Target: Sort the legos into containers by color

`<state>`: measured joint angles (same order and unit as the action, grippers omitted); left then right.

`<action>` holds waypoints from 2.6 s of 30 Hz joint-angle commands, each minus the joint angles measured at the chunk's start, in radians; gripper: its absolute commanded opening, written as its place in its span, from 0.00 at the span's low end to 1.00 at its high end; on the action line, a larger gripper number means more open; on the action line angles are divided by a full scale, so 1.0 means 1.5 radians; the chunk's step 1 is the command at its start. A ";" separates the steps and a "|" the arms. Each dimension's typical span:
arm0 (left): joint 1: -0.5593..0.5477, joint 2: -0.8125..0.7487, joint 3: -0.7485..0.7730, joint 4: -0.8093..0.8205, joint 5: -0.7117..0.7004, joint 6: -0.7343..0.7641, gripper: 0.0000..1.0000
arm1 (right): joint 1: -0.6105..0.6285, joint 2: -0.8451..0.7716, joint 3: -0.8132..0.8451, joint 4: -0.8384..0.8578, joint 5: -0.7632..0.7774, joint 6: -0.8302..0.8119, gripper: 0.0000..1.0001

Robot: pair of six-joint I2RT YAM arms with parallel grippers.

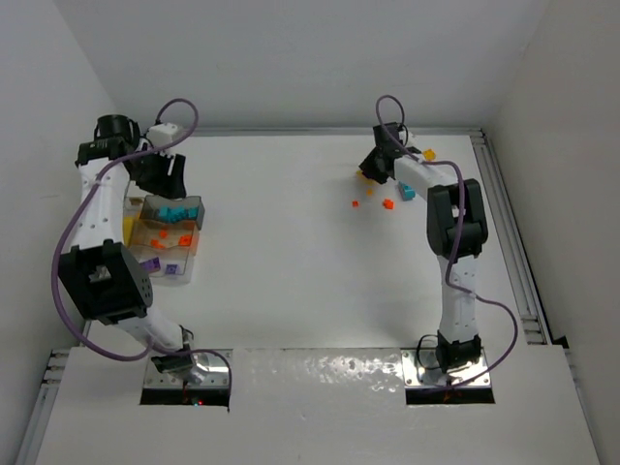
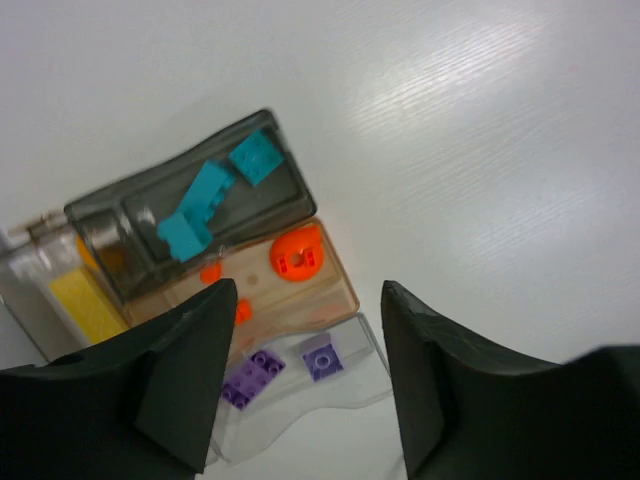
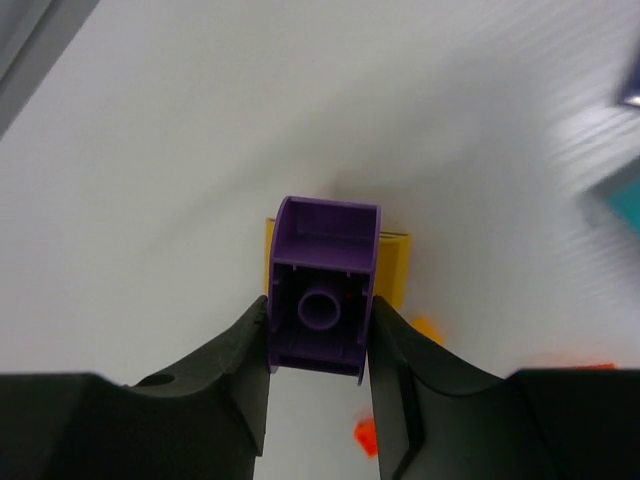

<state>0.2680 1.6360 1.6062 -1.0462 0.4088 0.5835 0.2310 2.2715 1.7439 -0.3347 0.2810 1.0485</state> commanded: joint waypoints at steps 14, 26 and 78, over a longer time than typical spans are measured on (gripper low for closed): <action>-0.167 -0.222 -0.225 0.200 0.418 0.404 0.81 | 0.248 -0.288 -0.204 0.456 -0.612 -0.236 0.00; -0.174 -0.365 -0.331 0.381 0.382 0.271 0.53 | 0.290 -0.299 -0.188 0.483 -0.550 -0.206 0.00; -0.180 -0.259 -0.322 0.255 0.043 0.153 0.00 | 0.180 -0.405 -0.304 0.421 -0.439 -0.202 0.00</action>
<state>-0.0166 1.2587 1.1057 -0.6270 0.5900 0.8883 0.5400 1.7546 1.2980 0.2710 -0.4473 0.7700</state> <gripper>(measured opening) 0.343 0.369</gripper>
